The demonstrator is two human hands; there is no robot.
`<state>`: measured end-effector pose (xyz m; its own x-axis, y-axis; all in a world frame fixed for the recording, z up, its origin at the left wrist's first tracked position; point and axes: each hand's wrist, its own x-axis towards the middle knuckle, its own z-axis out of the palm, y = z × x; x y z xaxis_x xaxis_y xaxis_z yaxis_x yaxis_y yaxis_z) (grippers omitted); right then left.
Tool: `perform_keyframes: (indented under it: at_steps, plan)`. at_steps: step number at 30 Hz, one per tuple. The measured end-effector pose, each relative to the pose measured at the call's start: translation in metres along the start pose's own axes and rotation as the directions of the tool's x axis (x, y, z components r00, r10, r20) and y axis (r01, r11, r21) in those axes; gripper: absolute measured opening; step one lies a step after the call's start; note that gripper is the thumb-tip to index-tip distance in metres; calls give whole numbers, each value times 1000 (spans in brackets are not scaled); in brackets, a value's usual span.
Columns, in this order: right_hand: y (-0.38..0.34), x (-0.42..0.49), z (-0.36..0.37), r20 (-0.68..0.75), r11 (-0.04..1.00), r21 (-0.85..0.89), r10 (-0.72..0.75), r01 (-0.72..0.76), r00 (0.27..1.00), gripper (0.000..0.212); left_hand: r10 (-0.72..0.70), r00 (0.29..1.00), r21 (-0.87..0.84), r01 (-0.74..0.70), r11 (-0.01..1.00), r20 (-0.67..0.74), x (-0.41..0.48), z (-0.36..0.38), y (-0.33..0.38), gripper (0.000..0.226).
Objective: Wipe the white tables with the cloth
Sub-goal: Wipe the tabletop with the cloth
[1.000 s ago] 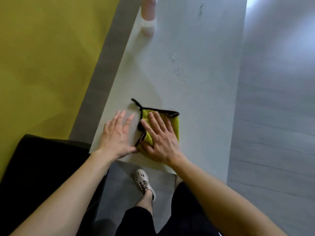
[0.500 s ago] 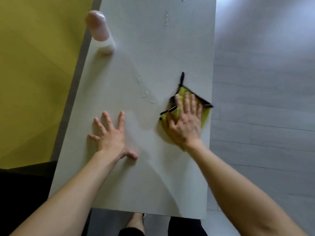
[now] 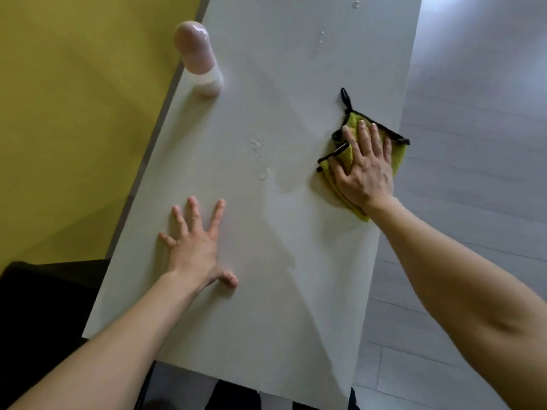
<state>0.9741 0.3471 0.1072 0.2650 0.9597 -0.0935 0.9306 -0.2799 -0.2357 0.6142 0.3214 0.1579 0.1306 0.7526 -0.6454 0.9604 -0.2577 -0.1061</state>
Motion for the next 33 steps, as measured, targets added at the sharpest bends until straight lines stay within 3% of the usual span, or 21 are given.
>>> perform_keyframes:
  at_steps: [1,3,5,8,9,10,12,14,17,19,21,23,25,27,29,32,33]
  plan:
    - [-19,-15,6,6,1000,0,-27,27,1000,84,-3,1000,-7,3,1000,5,0,0,0,180]
    - [-65,-75,21,26,970,-1,-243,243,970,87,-10,1000,-8,10,1000,8,-1,-1,0,179]
    - [-100,-138,38,106,851,39,-524,523,845,86,-18,1000,-10,19,1000,26,-1,-2,0,176]
    - [-94,-157,48,172,695,64,-715,716,678,80,-24,999,-12,25,1000,24,-1,-4,2,174]
    - [-80,-145,44,163,696,78,-715,714,680,78,-29,999,-17,30,999,24,-2,-4,2,177]
    - [-63,-129,38,154,740,80,-671,668,725,76,-31,999,-17,31,999,20,-4,-3,2,180]
    - [-23,-82,21,72,886,22,-464,464,883,74,-23,1000,-10,23,1000,-12,-4,-2,3,181]
    - [3,-34,5,18,973,-44,-228,228,974,77,-18,1000,-26,18,999,-16,-2,-2,4,180]
    - [-13,-17,5,-17,996,-50,-74,73,997,83,-27,999,-40,26,999,-28,-1,-1,1,178]
    - [-52,-52,14,-9,978,-46,-203,202,979,86,-28,1000,-71,27,997,-13,-1,-2,-2,179]
    - [-90,-116,27,88,883,-17,-465,468,881,87,-52,999,-94,51,994,-8,-5,-1,-2,182]
    - [-111,-155,36,188,730,32,-675,683,713,87,-70,998,-129,69,989,-1,-3,-1,-2,180]
    - [-108,-149,39,235,631,79,-764,772,600,83,-83,996,-147,80,986,-14,-3,-1,-2,179]
    - [-88,-113,35,235,565,104,-814,819,532,79,-90,996,-152,88,985,-7,-6,0,-2,185]
    - [-64,-54,24,195,616,76,-780,784,594,77,-94,996,-159,93,983,-2,-9,-1,-2,189]
    - [-50,54,3,132,830,-28,-549,557,825,78,-124,992,-173,118,978,-26,-15,-2,0,187]
    - [-53,84,-1,132,864,-38,-494,502,860,80,-136,990,-168,128,977,-40,-15,-3,-1,185]
